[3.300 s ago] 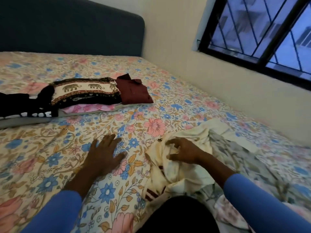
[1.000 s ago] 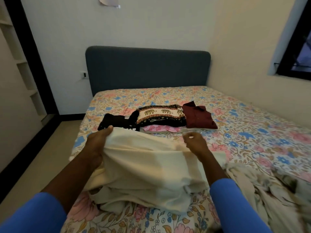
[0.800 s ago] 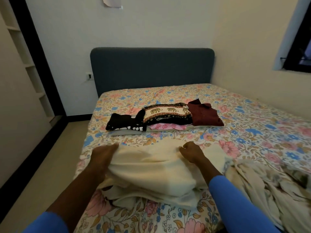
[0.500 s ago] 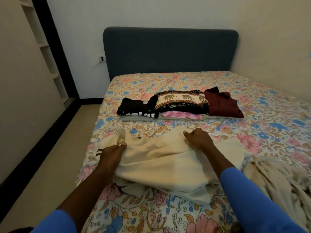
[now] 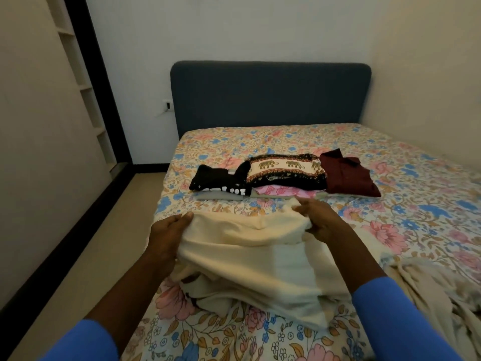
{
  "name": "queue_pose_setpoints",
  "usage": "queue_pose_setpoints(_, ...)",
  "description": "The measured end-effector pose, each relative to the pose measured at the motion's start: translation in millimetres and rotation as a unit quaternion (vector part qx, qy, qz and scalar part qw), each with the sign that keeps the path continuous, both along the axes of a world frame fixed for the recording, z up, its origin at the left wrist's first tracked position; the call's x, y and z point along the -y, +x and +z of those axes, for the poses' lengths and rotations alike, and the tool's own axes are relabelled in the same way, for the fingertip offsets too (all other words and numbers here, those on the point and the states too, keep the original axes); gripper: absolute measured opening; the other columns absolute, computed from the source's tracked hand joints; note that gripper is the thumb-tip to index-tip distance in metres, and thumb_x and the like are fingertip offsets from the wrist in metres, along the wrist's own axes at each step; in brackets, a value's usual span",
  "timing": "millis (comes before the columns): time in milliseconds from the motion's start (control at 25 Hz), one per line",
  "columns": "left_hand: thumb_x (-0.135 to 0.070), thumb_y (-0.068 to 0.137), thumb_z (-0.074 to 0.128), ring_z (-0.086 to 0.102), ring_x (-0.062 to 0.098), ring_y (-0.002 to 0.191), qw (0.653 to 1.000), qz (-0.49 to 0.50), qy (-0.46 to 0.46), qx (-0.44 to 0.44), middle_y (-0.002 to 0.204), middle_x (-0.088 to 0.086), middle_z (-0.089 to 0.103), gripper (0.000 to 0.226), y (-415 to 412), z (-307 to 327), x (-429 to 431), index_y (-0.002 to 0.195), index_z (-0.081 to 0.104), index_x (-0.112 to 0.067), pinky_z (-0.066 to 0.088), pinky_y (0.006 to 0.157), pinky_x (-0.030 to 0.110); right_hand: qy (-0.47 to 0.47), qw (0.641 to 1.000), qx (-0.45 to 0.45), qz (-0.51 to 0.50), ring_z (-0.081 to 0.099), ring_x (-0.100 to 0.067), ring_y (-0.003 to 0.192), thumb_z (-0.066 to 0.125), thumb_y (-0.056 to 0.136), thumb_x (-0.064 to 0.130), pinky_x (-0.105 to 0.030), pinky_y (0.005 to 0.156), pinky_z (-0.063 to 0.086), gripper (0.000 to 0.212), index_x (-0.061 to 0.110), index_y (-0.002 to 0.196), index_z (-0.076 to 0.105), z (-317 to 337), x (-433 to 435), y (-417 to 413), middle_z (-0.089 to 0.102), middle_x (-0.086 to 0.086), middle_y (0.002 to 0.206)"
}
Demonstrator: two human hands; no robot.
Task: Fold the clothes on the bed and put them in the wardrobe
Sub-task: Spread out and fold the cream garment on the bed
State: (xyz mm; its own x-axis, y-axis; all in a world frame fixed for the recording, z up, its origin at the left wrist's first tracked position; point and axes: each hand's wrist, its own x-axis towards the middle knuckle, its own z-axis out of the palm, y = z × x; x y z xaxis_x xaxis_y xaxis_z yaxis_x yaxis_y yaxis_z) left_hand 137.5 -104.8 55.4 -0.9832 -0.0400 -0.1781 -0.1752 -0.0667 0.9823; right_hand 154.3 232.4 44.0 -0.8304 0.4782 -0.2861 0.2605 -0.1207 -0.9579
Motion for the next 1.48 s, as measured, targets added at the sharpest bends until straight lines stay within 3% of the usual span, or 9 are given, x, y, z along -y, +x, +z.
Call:
queue_pose_setpoints(200, -0.027, 0.095, 0.073, 0.057, 0.022, 0.080, 0.998, 0.017, -0.011, -0.058, 0.091, 0.007, 0.064, 0.015, 3.0, 64.7, 15.9, 0.086, 0.067, -0.016, 0.046, 0.070, 0.034, 0.205, 0.978, -0.038, 0.008, 0.069, -0.027, 0.090, 0.074, 0.093, 0.011, -0.048, 0.088, 0.059, 0.021, 0.009, 0.113, 0.077, 64.8, 0.7, 42.0, 0.075, -0.016, 0.108)
queue_pose_setpoints(400, -0.033, 0.094, 0.074, 0.062, 0.024, 0.088, 0.981, 0.033, -0.098, -0.162, 0.097, 0.006, 0.068, 0.015, -2.7, 161.1, 38.9, 0.088, 0.070, -0.020, 0.056, 0.084, 0.038, 0.510, 0.856, -0.024, -0.079, 0.069, -0.027, 0.102, 0.070, 0.094, 0.037, -0.042, 0.090, 0.056, 0.023, 0.021, 0.109, 0.078, 197.9, 16.5, 82.3, 0.075, -0.005, 0.116)
queue_pose_setpoints(560, -0.033, 0.096, 0.071, 0.059, 0.022, 0.073, 0.977, 0.079, -0.074, -0.186, 0.091, 0.008, 0.067, 0.021, 16.0, 239.6, 53.1, 0.098, 0.070, -0.012, 0.052, 0.070, 0.032, 0.222, 0.967, -0.112, -0.055, 0.054, -0.013, 0.045, 0.082, 0.086, 0.029, -0.026, 0.048, 0.047, 0.031, 0.002, 0.078, 0.069, 313.2, 54.8, 129.5, 0.063, -0.008, 0.068)
queue_pose_setpoints(680, -0.020, 0.103, 0.060, 0.066, 0.018, 0.054, 0.973, 0.090, 0.105, -0.186, 0.078, 0.013, 0.069, 0.020, 47.9, 283.6, 49.9, 0.101, 0.067, -0.002, 0.053, 0.049, 0.027, 0.081, 0.967, -0.223, -0.096, 0.059, -0.010, 0.038, 0.078, 0.086, 0.001, -0.017, 0.037, 0.042, 0.011, 0.000, 0.083, 0.068, 349.9, 81.8, 149.2, 0.066, -0.010, 0.063)
queue_pose_setpoints(800, -0.019, 0.106, 0.054, 0.072, 0.015, 0.054, 0.924, 0.158, 0.198, -0.287, 0.077, 0.008, 0.070, 0.015, 83.4, 316.7, 41.7, 0.113, 0.060, -0.007, 0.055, 0.046, 0.025, -0.028, 0.890, -0.393, -0.229, 0.070, -0.019, 0.052, 0.064, 0.087, -0.014, -0.025, 0.043, 0.054, 0.022, 0.004, 0.099, 0.069, 368.9, 118.0, 160.7, 0.071, -0.017, 0.078)
queue_pose_setpoints(960, -0.031, 0.103, 0.058, 0.073, 0.013, 0.066, 0.833, 0.282, 0.170, -0.445, 0.083, -0.004, 0.072, 0.005, 121.0, 364.8, 30.6, 0.102, 0.060, -0.026, 0.061, 0.065, 0.032, -0.010, 0.748, -0.538, -0.388, 0.076, -0.018, 0.071, 0.058, 0.093, 0.005, -0.033, 0.063, 0.063, 0.028, 0.028, 0.101, 0.072, 395.5, 141.0, 159.7, 0.076, -0.004, 0.095)
queue_pose_setpoints(1040, -0.039, 0.100, 0.058, 0.069, 0.013, 0.085, 0.811, 0.337, 0.088, -0.470, 0.087, -0.016, 0.065, 0.013, 121.0, 377.6, 26.7, 0.102, 0.064, -0.028, 0.051, 0.082, 0.029, 0.068, 0.702, -0.551, -0.447, 0.070, -0.012, 0.091, 0.056, 0.095, 0.007, -0.012, 0.081, 0.054, 0.028, 0.029, 0.102, 0.072, 402.5, 138.4, 157.7, 0.071, 0.004, 0.107)
queue_pose_setpoints(1160, -0.042, 0.098, 0.057, 0.065, 0.021, 0.096, 0.822, 0.354, 0.028, -0.445, 0.085, -0.015, 0.058, 0.020, 99.3, 372.5, 12.3, 0.103, 0.068, -0.026, 0.040, 0.081, 0.028, 0.150, 0.675, -0.540, -0.480, 0.056, -0.004, 0.091, 0.052, 0.097, 0.003, 0.002, 0.073, 0.036, 0.030, 0.021, 0.109, 0.072, 391.0, 122.5, 141.3, 0.062, 0.003, 0.109)
queue_pose_setpoints(1480, -0.032, 0.097, 0.060, 0.061, 0.027, 0.094, 0.940, 0.181, -0.157, -0.243, 0.104, 0.003, 0.070, 0.019, -78.2, 147.0, -120.2, 0.105, 0.070, -0.019, 0.038, 0.080, 0.032, 0.183, 0.820, -0.291, -0.458, 0.062, -0.020, 0.106, 0.049, 0.093, 0.002, -0.030, 0.099, 0.049, 0.033, 0.021, 0.107, 0.073, 146.0, -24.1, -33.8, 0.066, -0.006, 0.117)
